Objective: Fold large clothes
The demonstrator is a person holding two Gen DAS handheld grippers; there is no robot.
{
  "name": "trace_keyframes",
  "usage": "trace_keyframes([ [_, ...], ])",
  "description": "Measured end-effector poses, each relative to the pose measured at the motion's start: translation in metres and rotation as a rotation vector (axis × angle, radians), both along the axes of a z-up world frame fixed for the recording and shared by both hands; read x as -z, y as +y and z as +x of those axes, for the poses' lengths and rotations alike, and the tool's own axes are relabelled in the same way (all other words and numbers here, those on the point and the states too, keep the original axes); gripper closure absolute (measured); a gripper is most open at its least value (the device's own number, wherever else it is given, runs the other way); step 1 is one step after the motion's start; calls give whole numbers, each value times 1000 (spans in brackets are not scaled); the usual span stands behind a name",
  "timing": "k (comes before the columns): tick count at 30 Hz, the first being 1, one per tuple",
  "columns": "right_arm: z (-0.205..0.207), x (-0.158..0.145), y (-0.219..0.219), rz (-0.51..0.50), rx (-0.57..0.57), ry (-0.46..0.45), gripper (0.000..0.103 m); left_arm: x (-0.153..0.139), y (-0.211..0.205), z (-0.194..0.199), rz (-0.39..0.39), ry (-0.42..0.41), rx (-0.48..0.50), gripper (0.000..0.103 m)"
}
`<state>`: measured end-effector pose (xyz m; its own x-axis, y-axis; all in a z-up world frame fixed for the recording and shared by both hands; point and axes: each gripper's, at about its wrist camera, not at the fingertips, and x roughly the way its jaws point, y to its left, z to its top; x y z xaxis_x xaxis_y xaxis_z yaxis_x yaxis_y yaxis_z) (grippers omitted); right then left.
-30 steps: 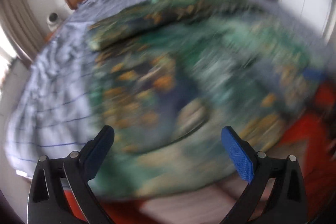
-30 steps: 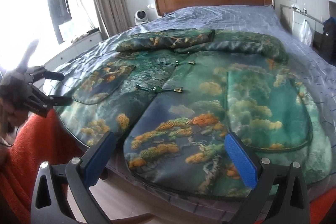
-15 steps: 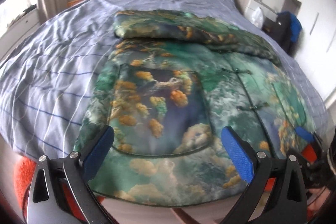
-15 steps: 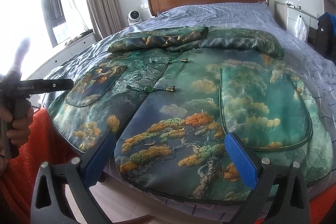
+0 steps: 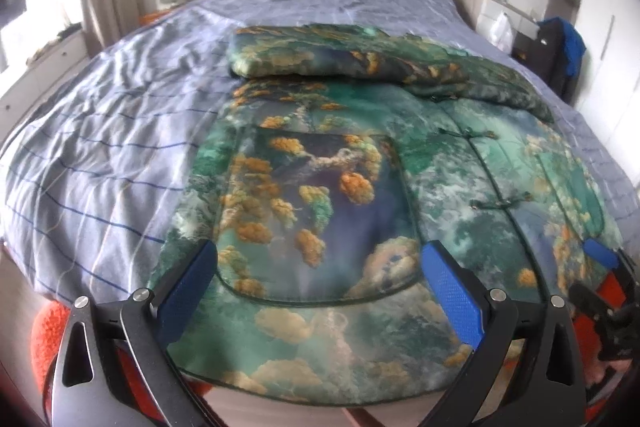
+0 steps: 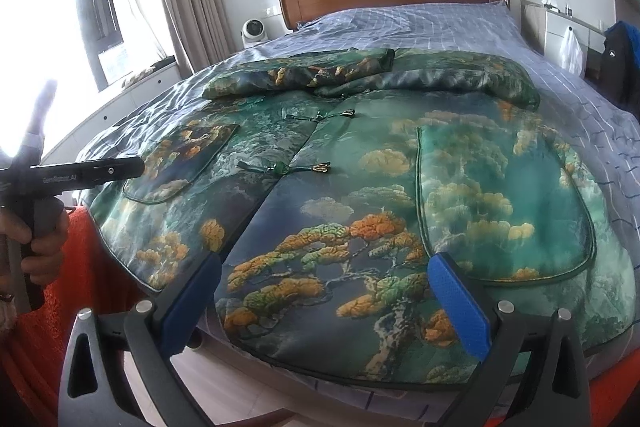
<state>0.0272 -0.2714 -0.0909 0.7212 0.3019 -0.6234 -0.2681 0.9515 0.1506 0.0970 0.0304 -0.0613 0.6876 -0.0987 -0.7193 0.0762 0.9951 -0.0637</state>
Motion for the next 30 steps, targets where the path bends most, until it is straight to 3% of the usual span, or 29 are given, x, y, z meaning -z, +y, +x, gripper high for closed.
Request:
trace_keyframes([
  [4,1,0,1,1,2,1,1,2,3,-3,-11,5,-3,1],
  [10,-1,-5,-2,22,-16,25,1,-4,10,-22,46,45,14,1],
  [16,-24,-32,-14,-10,-124,73,1,-40,56,-103,147,-27,-112,1],
  [20,-34,-39,-20,-42,-137,90,1,-58,98,-97,158,-2,-115,1],
  [22,-27,-38,-17,-40,-154,118,1,-69,107,-77,128,-7,-105,1],
  [25,-12,-37,-3,-68,-198,133,1,-80,98,-42,15,-51,-64,1],
  [30,-8,-48,28,-103,-243,76,1,-58,49,-21,-226,-50,-33,1],
])
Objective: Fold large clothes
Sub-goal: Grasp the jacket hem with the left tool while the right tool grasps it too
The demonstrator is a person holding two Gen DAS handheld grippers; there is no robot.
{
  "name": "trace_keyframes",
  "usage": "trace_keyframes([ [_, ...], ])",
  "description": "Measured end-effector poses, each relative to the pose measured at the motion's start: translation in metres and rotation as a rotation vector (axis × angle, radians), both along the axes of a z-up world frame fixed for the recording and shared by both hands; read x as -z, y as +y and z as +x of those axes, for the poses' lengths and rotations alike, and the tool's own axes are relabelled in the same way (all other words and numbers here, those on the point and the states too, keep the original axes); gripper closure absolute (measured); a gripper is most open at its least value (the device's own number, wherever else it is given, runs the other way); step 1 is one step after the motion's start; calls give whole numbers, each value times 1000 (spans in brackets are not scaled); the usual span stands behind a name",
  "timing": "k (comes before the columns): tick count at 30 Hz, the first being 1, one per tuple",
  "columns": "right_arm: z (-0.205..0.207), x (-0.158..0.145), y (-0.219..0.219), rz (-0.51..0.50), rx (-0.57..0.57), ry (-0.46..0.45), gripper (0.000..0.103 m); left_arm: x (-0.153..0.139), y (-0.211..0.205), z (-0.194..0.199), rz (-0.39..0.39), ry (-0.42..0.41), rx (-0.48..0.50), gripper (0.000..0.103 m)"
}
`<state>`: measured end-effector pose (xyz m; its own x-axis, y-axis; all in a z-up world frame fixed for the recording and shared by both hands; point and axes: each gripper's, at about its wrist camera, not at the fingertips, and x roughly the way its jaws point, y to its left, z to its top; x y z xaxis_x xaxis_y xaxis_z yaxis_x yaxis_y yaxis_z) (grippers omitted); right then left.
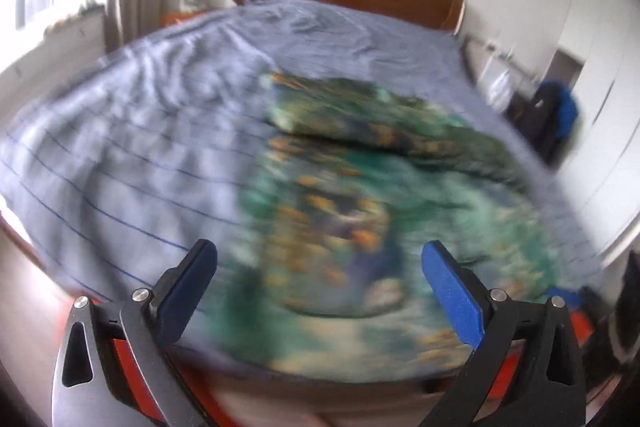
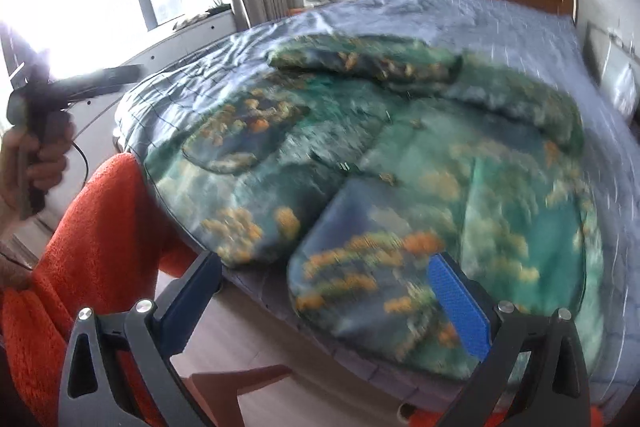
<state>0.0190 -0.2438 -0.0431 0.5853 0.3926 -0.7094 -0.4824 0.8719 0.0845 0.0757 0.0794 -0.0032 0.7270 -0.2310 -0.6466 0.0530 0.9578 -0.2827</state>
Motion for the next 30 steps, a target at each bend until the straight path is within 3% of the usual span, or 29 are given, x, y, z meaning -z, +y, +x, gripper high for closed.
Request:
trace_keyframes([
  [2,-7,-6,7,3,12,-42,1,18,-16,-10,-35,21,17,1],
  [6,-24,-13,2,-1,136,-126,1,47,-20,-36,-5,123,33,1],
  [9,-38,-10,-16,29,261,-124,1,44,5,-51,3,146,-23,1],
  [14,-41,-6,-44,4,324,-61,1,20,53,-58,43,78,-116,1],
  [17,-34,-9,-57,-1,330,-53,1,20,65,-40,88,76,-124,1],
  [23,-9,-23,-97,19,397,-69,1,41,65,18,88,129,-55,1],
  [27,6,-27,-135,-55,452,-70,1,64,60,50,139,208,43,1],
  [30,19,-17,-166,-150,459,-17,1,83,55,61,170,268,90,1],
])
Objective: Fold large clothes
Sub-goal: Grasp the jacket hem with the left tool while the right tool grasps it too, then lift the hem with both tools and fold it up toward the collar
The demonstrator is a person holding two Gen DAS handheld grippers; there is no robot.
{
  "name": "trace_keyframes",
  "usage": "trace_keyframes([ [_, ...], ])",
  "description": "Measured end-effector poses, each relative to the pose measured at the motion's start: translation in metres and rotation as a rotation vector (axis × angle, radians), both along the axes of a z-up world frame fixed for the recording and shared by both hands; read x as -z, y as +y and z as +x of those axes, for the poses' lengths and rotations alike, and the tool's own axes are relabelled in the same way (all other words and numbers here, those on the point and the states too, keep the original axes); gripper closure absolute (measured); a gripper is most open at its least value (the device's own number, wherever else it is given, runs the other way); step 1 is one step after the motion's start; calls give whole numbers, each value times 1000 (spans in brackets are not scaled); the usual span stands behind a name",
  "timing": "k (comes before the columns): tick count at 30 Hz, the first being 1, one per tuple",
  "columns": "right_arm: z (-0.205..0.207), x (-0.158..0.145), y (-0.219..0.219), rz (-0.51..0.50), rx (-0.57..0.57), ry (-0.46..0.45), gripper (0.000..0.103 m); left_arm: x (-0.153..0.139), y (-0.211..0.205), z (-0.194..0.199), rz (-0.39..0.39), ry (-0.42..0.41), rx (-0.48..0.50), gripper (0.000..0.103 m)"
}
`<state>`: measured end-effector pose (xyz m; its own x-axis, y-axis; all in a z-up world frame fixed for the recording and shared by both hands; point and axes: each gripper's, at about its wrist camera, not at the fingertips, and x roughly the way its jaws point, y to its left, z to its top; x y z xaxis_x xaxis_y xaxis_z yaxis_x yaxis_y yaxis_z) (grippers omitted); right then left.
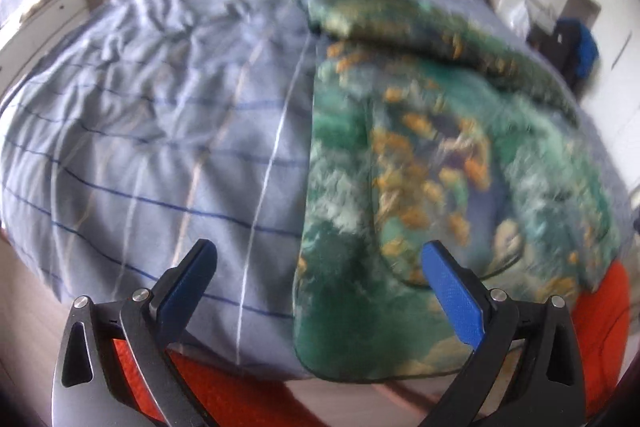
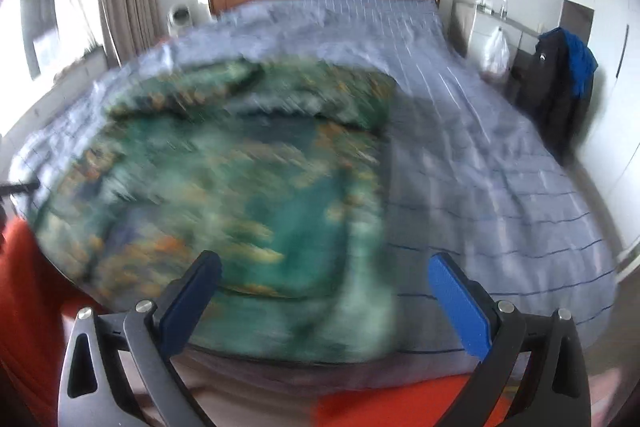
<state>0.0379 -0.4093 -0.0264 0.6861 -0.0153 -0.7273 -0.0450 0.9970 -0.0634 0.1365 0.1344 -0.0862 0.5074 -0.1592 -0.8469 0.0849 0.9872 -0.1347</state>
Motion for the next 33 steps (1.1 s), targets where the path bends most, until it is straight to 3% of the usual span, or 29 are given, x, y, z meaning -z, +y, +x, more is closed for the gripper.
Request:
trace_keyframes([
  [3,16,20,-32,3,24,115,1,18,-10,1,19,60,56,1],
  [5,27,32,-50,98,35,172,1,23,-18,-2,0,85,89,3],
  [7,39,47,-55,210,5,249,4,25,-26,-8,-12,114,122,23],
  [8,42,52,-54,230,-4,272,22,26,-32,-10,1,137,143,42],
  [9,45,58,-49,243,-27,308,51,24,-36,-13,40,140,155,65],
  [11,47,66,-34,169,-47,366,68,16,-42,-18,110,124,173,87],
  [12,48,63,-29,128,-59,372,81,10,-41,-19,106,120,176,91],
  [15,48,47,-29,166,-81,381,89,-17,-39,-19,71,94,187,94],
  [19,53,6,-39,273,-101,341,92,-68,-22,-2,-90,41,189,94],
  [23,80,-44,-56,375,-98,220,92,-119,-18,53,-153,-58,187,94],
  [26,128,-76,-70,413,-62,114,92,-146,-21,113,-157,-136,147,94],
  [29,195,-89,-87,443,-5,32,92,-152,-31,182,-123,-205,87,93],
  [31,242,-86,-92,445,37,-11,92,-140,-38,227,-99,-223,33,84],
  [32,265,-80,-93,451,58,-34,92,-125,-45,253,-77,-211,8,79],
  [33,291,-69,-94,462,81,-55,90,-107,-49,277,-60,-176,-21,62],
])
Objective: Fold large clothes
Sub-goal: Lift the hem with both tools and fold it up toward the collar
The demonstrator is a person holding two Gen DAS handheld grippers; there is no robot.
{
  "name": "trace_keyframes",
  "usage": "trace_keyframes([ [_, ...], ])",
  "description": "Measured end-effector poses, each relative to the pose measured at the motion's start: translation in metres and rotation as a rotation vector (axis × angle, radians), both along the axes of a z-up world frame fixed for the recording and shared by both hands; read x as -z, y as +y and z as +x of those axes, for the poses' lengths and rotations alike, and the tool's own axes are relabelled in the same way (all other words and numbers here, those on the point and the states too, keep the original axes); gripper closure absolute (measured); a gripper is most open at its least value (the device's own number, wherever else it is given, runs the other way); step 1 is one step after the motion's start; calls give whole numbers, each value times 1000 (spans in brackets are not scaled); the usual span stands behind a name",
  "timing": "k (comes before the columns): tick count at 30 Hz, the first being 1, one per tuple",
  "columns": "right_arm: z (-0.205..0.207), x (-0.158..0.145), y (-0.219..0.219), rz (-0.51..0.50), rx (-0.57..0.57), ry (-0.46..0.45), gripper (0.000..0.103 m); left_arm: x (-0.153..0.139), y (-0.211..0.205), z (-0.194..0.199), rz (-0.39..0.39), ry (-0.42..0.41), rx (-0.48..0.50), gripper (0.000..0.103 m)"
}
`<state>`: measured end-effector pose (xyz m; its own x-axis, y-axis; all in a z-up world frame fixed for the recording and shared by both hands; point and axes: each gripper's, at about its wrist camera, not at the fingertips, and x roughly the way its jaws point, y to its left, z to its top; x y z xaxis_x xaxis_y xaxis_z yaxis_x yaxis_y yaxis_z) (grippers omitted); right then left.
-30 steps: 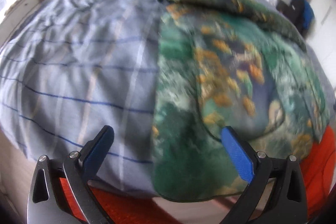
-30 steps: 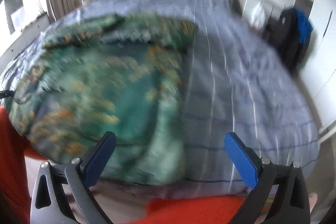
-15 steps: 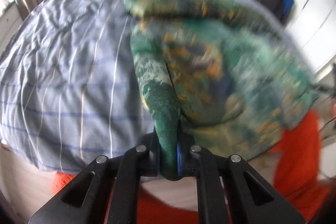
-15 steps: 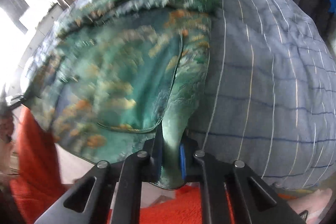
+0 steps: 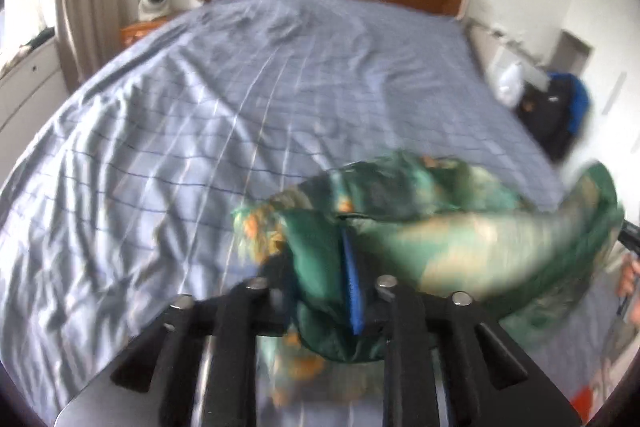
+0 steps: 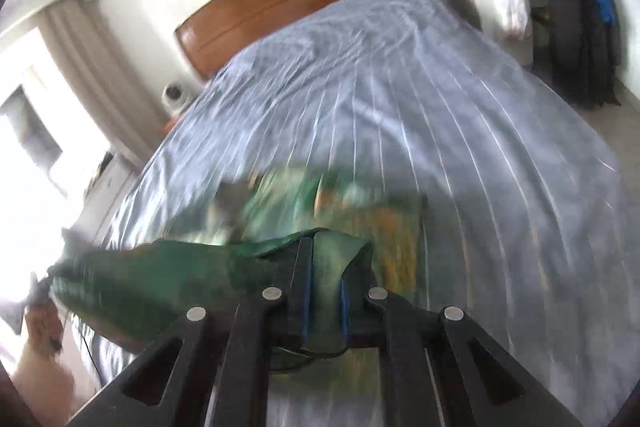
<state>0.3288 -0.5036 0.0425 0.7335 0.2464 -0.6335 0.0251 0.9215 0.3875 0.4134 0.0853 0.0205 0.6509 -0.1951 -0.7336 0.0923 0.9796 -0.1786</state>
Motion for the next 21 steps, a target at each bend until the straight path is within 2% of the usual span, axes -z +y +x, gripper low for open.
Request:
trace_keyframes([
  [1,20,11,2,-2,25,1,88,11,0,11,14,19,-32,50],
  [2,34,23,2,-1,60,9,80,23,3,24,29,39,-93,30],
  [3,49,41,2,22,111,31,64,27,8,28,7,42,-124,25],
  [4,55,50,-2,39,151,56,50,28,19,32,-78,37,-131,22],
  [5,60,57,-4,67,180,65,25,27,26,31,-136,36,-125,18],
  [6,59,61,-7,116,188,48,19,25,33,29,-182,34,-122,13],
  [8,53,55,-15,184,163,-21,19,17,46,22,-216,5,-113,6],
  [10,47,41,-18,155,127,-61,15,17,51,21,-182,-11,-89,5],
  [13,51,34,-13,61,53,0,14,35,38,31,-116,46,-24,5],
  [16,68,55,11,-16,-50,133,14,55,10,35,-58,103,20,7],
  [17,73,65,20,-48,-62,171,15,61,-2,36,-26,106,38,33],
  [18,77,76,29,-85,-61,198,27,64,-12,36,4,112,54,91],
  [19,78,83,37,-120,-55,205,40,68,-20,38,49,136,50,94],
  [20,77,88,45,-183,-20,203,72,66,-25,35,88,125,33,95],
  [21,74,86,50,-235,23,195,86,56,-27,29,112,86,33,96],
])
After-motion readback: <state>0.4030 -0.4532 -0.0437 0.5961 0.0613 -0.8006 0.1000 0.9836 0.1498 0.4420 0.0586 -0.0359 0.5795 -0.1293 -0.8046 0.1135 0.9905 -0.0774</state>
